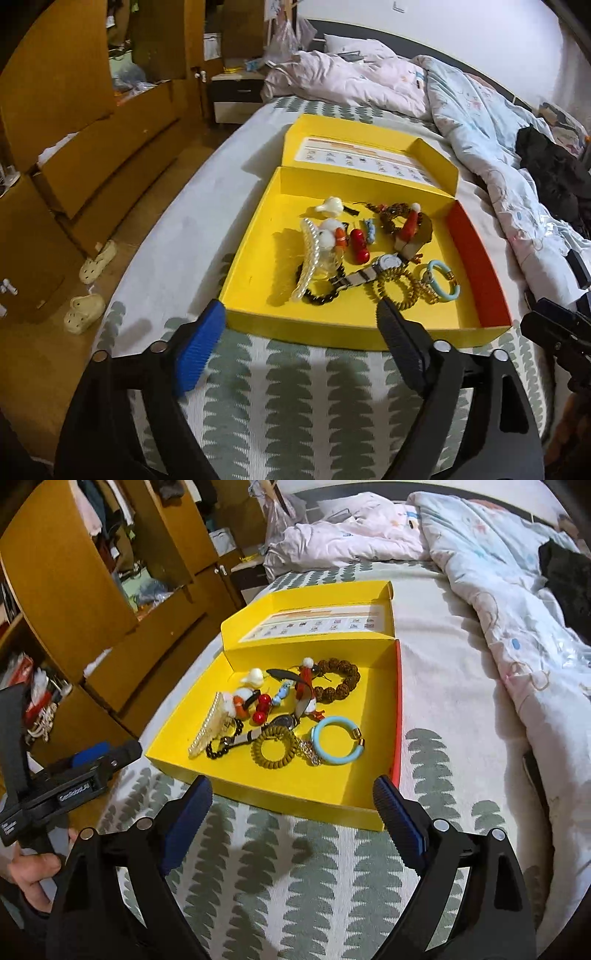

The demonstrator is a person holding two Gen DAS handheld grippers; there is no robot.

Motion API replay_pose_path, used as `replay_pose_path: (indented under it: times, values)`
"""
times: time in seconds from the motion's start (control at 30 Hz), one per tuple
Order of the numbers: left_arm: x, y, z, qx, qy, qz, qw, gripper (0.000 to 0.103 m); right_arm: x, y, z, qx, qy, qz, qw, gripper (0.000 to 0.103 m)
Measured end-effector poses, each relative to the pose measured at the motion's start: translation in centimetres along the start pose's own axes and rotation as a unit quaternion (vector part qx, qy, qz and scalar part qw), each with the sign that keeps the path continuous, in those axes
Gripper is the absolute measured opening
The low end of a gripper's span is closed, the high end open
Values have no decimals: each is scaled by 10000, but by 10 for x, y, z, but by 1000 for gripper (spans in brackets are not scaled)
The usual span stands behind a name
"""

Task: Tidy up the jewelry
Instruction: 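Lift both open tools up and away from the yellow box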

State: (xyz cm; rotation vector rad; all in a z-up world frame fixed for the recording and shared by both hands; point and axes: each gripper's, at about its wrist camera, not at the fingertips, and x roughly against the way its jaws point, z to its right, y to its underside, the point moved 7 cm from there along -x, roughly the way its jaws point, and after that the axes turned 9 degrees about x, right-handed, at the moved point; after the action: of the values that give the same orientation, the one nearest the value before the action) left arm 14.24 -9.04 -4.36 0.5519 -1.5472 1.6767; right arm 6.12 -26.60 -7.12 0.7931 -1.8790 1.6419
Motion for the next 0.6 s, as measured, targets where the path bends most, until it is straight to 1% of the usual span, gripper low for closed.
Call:
replay_pose_path:
  times: [0.07, 0.17, 0.3, 0.4, 0.47, 0.6]
  values:
    - [2, 3, -1, 1, -17, 34, 10000, 85, 1, 3, -3, 71, 76, 6, 9999, 90]
    - [8, 8, -2, -48, -221, 231, 9995, 89, -2, 8, -6, 159, 163, -52, 9997, 90]
    - [12, 19, -3, -27, -285, 255, 9993, 91, -6, 15, -2, 164, 511, -136, 9985, 90]
    - [16, 29, -2, -123, -368, 370, 9986, 91, -7, 23, -5, 173, 509, -97, 9985, 90]
    - [19, 33, -1, -204, -438, 447, 9978, 93, -5, 26, -8, 229, 578, -75, 9980, 90]
    - [22, 41, 2, -278, -340, 541, 9976, 96, 2, 31, -10, 208, 569, 59, 9981, 90]
